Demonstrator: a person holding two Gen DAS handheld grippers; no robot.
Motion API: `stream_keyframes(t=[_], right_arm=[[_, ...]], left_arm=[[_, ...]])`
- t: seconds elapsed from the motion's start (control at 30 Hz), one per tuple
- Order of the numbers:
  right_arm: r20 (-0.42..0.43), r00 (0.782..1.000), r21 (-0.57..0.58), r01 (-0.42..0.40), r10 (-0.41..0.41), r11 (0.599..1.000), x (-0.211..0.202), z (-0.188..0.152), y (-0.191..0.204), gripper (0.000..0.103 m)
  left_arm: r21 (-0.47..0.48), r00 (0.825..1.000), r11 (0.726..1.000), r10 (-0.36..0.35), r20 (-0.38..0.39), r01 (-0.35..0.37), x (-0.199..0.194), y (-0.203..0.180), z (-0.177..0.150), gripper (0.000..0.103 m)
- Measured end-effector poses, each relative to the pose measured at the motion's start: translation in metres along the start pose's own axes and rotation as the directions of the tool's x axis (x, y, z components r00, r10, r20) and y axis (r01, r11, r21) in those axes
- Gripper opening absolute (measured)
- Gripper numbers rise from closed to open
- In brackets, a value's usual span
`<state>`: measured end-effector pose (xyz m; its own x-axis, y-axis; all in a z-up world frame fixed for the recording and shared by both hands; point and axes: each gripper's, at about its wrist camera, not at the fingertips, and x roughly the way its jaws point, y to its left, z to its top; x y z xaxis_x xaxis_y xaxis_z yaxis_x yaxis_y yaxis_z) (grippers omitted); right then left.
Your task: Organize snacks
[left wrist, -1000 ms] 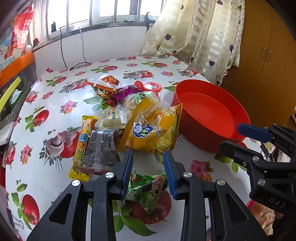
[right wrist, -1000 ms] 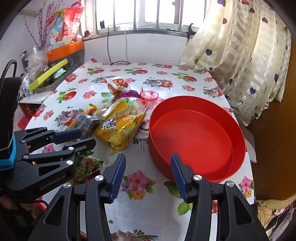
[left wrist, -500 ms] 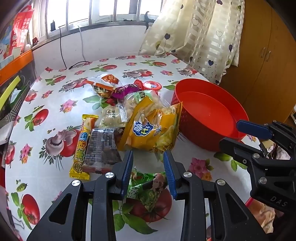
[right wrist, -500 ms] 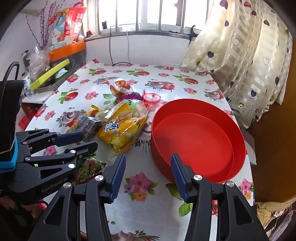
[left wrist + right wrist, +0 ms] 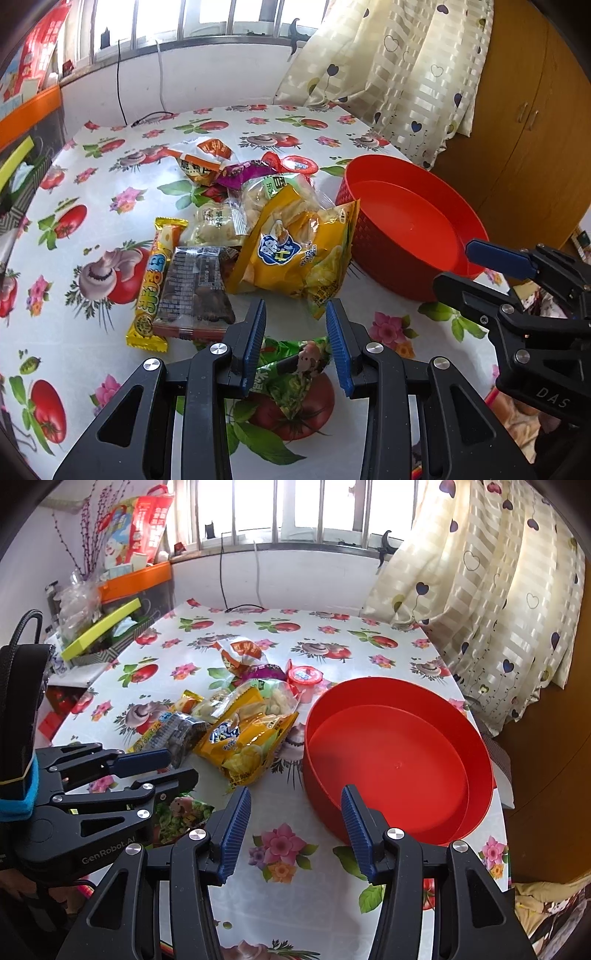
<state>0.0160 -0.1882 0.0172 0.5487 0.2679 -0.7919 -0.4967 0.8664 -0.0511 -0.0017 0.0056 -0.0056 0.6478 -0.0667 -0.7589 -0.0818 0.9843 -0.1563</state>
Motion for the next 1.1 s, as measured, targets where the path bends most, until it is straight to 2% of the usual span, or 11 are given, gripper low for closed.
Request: stream_keyframes(t=[0.63, 1.1], right_arm=[[0.002, 1.000, 0.003, -0.006, 0.006, 1.000, 0.0001, 0.0012, 0.0007, 0.048], [0.001, 1.000, 0.004, -0.008, 0.008, 1.000, 0.0015, 0.0024, 0.0017, 0.049]], left_arm=[[0.001, 1.000, 1.000, 0.007, -0.011, -0.007, 0.0020, -0.0005, 0.0012, 0.035], [-0.002, 1.000, 1.000, -0.019, -0.004, 0.019, 0.0015, 0.0004, -0.0001, 0.035]])
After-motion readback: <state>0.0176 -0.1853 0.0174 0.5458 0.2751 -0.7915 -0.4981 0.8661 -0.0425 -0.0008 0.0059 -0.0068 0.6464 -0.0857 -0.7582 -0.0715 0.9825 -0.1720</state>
